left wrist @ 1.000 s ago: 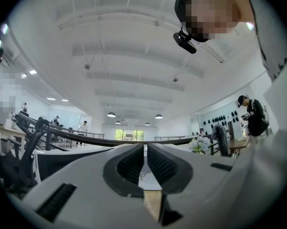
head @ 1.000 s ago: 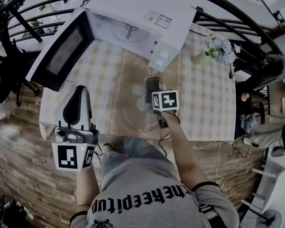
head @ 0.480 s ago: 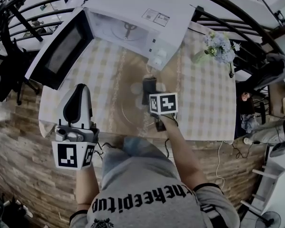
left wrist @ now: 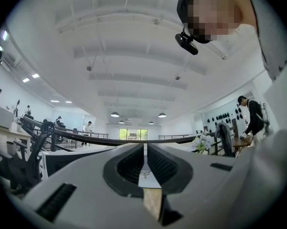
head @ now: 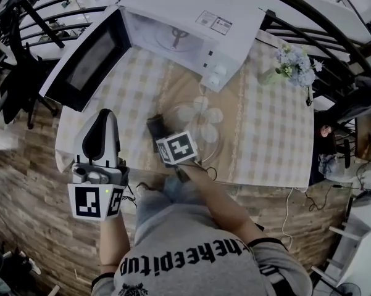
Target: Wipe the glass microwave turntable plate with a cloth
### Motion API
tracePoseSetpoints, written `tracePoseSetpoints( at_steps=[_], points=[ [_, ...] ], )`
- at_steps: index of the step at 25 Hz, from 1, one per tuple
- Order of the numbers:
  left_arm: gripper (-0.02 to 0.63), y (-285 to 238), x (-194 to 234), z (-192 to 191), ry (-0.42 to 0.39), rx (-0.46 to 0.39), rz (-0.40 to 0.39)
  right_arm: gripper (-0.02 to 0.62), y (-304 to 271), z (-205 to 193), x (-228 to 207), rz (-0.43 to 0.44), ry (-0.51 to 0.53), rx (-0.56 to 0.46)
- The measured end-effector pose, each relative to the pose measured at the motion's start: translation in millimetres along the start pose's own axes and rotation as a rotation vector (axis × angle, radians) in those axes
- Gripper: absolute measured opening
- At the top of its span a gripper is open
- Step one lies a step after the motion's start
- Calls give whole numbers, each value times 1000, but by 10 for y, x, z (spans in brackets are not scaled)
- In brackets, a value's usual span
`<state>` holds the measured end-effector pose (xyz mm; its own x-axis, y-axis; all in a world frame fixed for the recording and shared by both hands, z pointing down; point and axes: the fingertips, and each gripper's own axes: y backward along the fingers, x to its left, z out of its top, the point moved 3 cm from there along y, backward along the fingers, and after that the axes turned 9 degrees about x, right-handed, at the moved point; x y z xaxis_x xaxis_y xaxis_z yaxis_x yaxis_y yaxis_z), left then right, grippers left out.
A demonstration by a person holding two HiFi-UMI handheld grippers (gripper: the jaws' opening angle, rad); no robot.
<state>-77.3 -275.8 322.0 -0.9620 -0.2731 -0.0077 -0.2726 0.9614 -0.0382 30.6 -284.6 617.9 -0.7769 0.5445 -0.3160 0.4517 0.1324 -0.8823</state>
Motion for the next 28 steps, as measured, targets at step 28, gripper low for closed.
tracePoseSetpoints(
  at_steps=[28],
  points=[
    [23,-295,-254,-11,11,-6,-95,100,838,-749,-1561,-190,-354,-128]
  ],
)
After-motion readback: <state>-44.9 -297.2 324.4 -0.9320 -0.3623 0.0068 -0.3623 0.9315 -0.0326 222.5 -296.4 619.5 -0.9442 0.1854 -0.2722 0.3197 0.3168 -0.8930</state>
